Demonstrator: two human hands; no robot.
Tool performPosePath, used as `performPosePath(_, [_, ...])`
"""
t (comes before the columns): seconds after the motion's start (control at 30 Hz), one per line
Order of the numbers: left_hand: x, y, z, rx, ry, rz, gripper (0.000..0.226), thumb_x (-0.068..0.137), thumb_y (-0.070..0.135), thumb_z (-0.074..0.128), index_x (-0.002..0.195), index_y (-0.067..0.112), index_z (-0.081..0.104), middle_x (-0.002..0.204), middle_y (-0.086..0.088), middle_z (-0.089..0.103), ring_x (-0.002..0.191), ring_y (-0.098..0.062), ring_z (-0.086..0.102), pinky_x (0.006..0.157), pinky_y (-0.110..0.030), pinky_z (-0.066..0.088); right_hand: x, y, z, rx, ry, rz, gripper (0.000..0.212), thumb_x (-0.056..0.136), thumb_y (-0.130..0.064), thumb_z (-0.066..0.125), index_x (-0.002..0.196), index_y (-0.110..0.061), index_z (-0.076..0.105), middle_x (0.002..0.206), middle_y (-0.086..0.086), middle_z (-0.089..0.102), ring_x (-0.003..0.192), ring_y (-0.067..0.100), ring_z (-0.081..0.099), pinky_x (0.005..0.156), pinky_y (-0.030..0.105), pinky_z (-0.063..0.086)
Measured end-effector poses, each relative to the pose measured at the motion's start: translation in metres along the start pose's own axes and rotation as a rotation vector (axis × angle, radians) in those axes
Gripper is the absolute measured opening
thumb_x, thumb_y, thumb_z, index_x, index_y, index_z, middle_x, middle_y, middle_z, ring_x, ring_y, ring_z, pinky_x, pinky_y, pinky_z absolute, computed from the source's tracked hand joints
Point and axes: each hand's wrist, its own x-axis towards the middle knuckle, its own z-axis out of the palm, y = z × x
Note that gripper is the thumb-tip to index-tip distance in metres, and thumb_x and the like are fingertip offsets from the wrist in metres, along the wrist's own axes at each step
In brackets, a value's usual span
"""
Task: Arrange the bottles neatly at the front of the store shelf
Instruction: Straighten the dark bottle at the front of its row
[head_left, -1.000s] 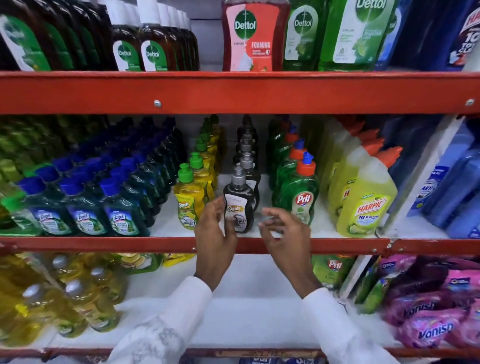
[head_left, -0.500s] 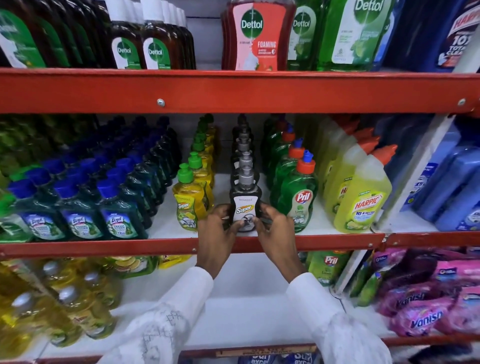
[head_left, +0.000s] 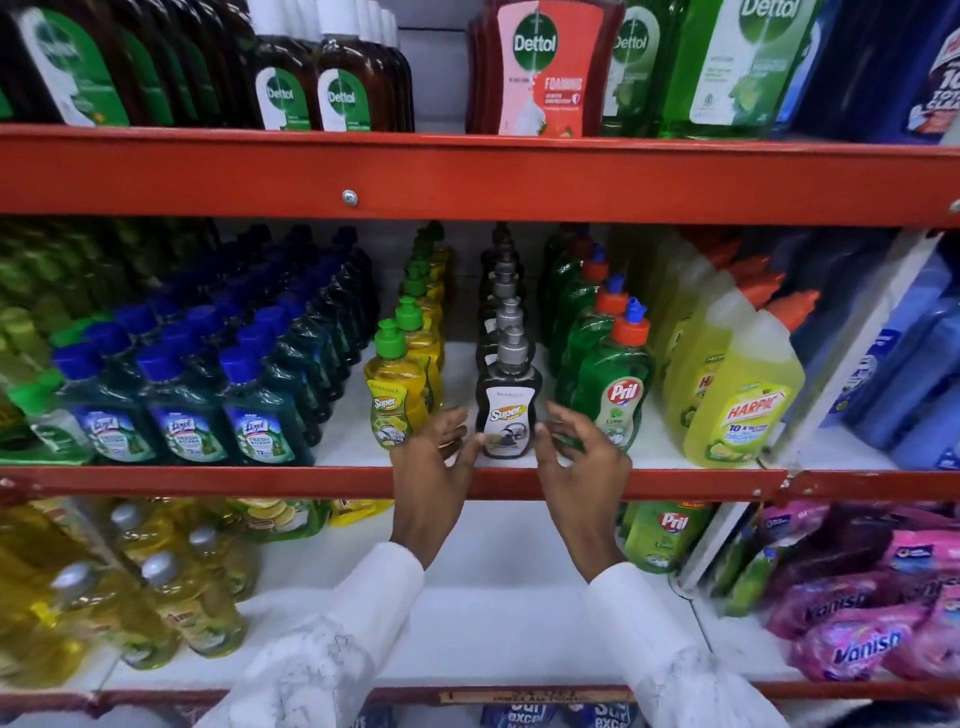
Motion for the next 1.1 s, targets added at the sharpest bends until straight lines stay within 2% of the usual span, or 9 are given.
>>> performPosePath(0.07, [-0.007, -0.003, -0.019, 0.009, 0.172, 0.049, 0.023, 0.086, 0.007, 0.072, 0.104, 0.022, 0.072, 0.095, 0.009, 0.074, 0.085, -0.004, 0.071, 0.08, -0.015, 0.055, -0.008, -0.006, 0.004, 0.037, 0.083, -0.066, 0.021, 0.086, -0.009, 0.072, 0.106, -0.015, 0.075, 0.096, 0.0, 0.076, 0.083, 0.005, 0.072, 0.076, 0.023, 0.06])
performPosePath(0.17, [0.002, -0.013, -0.049, 0.005, 0.344, 0.085, 0.031, 0.083, -0.002, 0.064, 0.105, 0.019, 0.064, 0.098, -0.002, 0.069, 0.09, -0.016, 0.068, 0.083, -0.027, 0.056, -0.014, -0.018, 0.028, 0.037, -0.041, -0.107, 0.021, 0.087, -0.009, 0.071, 0.106, -0.017, 0.076, 0.093, -0.001, 0.077, 0.077, 0.005, 0.071, 0.073, 0.02, 0.059])
performPosePath(0.23, [0.015, -0.021, -0.062, 0.059, 0.328, 0.028, 0.037, 0.083, 0.0, 0.062, 0.118, 0.011, 0.059, 0.112, -0.009, 0.065, 0.099, -0.022, 0.065, 0.089, -0.032, 0.056, -0.015, -0.026, 0.051, -0.008, -0.2, -0.111, 0.028, 0.088, -0.011, 0.069, 0.114, -0.019, 0.073, 0.097, 0.002, 0.077, 0.08, 0.008, 0.072, 0.078, 0.023, 0.06])
performPosePath(0.33, [0.034, -0.032, -0.07, 0.205, 0.094, -0.062, 0.051, 0.085, 0.003, 0.066, 0.133, 0.005, 0.052, 0.13, -0.01, 0.063, 0.112, -0.027, 0.064, 0.096, -0.037, 0.052, -0.013, -0.033, 0.08, -0.072, -0.374, -0.128, 0.039, 0.088, -0.013, 0.067, 0.127, -0.015, 0.065, 0.11, 0.005, 0.076, 0.094, 0.018, 0.073, 0.088, 0.034, 0.06])
performPosePath(0.43, [0.041, -0.037, -0.072, 0.238, -0.072, -0.03, 0.04, 0.081, -0.001, 0.067, 0.119, 0.011, 0.061, 0.112, -0.009, 0.073, 0.1, -0.027, 0.068, 0.082, -0.022, 0.05, -0.009, -0.036, 0.096, -0.125, -0.434, -0.127, 0.037, 0.087, -0.012, 0.068, 0.124, -0.016, 0.066, 0.112, 0.004, 0.076, 0.095, 0.021, 0.073, 0.088, 0.037, 0.06])
performPosePath(0.5, [0.041, -0.037, -0.074, 0.253, -0.066, -0.01, 0.036, 0.08, -0.003, 0.069, 0.114, 0.011, 0.066, 0.103, -0.008, 0.075, 0.091, -0.02, 0.069, 0.071, -0.001, 0.041, -0.008, -0.035, 0.1, -0.116, -0.45, -0.107, 0.033, 0.088, -0.015, 0.068, 0.121, -0.018, 0.068, 0.111, 0.002, 0.077, 0.094, 0.018, 0.074, 0.087, 0.039, 0.06])
performPosePath(0.57, [0.04, -0.036, -0.076, 0.222, -0.063, 0.004, 0.038, 0.079, -0.002, 0.074, 0.114, 0.011, 0.068, 0.102, -0.006, 0.076, 0.087, -0.011, 0.066, 0.071, 0.006, 0.037, -0.008, -0.032, 0.099, -0.108, -0.437, -0.098, 0.032, 0.088, -0.014, 0.068, 0.12, -0.017, 0.067, 0.11, 0.003, 0.077, 0.096, 0.02, 0.073, 0.088, 0.039, 0.06])
performPosePath(0.9, [0.036, -0.036, -0.077, 0.147, -0.09, -0.026, 0.046, 0.075, 0.008, 0.084, 0.119, 0.011, 0.069, 0.105, 0.002, 0.075, 0.082, 0.005, 0.064, 0.074, 0.005, 0.042, -0.01, -0.029, 0.094, -0.119, -0.435, -0.076, 0.036, 0.087, -0.012, 0.064, 0.122, -0.017, 0.066, 0.106, 0.003, 0.077, 0.09, 0.017, 0.074, 0.088, 0.036, 0.06])
performPosePath(1.1, [0.035, -0.036, -0.075, 0.146, -0.091, -0.014, 0.046, 0.078, 0.007, 0.081, 0.121, 0.011, 0.067, 0.111, -0.003, 0.076, 0.089, -0.004, 0.066, 0.076, 0.006, 0.04, -0.011, -0.027, 0.096, -0.093, -0.41, -0.061, 0.035, 0.086, -0.013, 0.067, 0.121, -0.017, 0.067, 0.104, 0.003, 0.078, 0.087, 0.017, 0.074, 0.085, 0.039, 0.062])
